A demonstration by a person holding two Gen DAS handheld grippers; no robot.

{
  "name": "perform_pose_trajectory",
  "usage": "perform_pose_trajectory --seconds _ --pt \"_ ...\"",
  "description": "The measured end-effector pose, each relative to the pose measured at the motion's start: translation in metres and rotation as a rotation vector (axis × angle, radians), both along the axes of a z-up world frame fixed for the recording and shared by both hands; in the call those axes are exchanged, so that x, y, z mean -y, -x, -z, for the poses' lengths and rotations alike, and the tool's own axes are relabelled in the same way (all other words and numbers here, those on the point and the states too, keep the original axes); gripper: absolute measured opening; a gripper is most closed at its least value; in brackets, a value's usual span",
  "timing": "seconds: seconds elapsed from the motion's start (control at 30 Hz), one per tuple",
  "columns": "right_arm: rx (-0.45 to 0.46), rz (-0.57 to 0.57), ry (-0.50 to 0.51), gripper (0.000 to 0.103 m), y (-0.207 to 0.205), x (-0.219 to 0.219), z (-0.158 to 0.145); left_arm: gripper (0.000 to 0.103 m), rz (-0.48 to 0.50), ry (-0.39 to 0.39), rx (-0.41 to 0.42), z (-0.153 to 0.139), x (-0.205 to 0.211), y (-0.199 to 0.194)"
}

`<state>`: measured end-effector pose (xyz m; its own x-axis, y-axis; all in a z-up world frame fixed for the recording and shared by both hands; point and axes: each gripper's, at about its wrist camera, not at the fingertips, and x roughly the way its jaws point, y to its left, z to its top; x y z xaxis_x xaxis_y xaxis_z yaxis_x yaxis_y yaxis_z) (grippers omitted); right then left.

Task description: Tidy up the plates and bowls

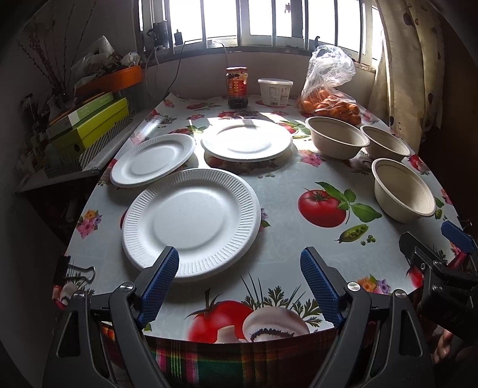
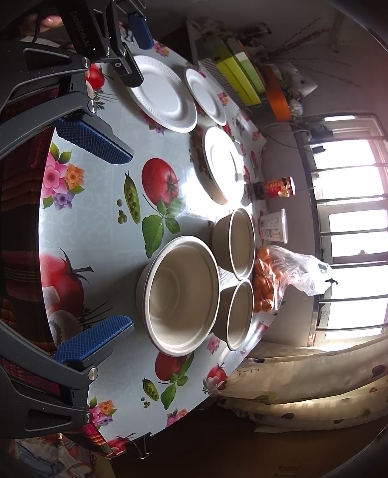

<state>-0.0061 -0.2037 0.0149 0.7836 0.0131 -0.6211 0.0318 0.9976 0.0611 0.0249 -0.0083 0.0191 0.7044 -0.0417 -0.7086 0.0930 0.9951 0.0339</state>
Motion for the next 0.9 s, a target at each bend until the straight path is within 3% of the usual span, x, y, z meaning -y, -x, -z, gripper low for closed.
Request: perform_pose_trajectory --seconds 0.9 --pt "0.004 0.004 -0.004 0.103 -0.003 0.0033 0.0018 0.084 -0.001 0.002 -0.003 0.0024 -0.0002 -0.0054"
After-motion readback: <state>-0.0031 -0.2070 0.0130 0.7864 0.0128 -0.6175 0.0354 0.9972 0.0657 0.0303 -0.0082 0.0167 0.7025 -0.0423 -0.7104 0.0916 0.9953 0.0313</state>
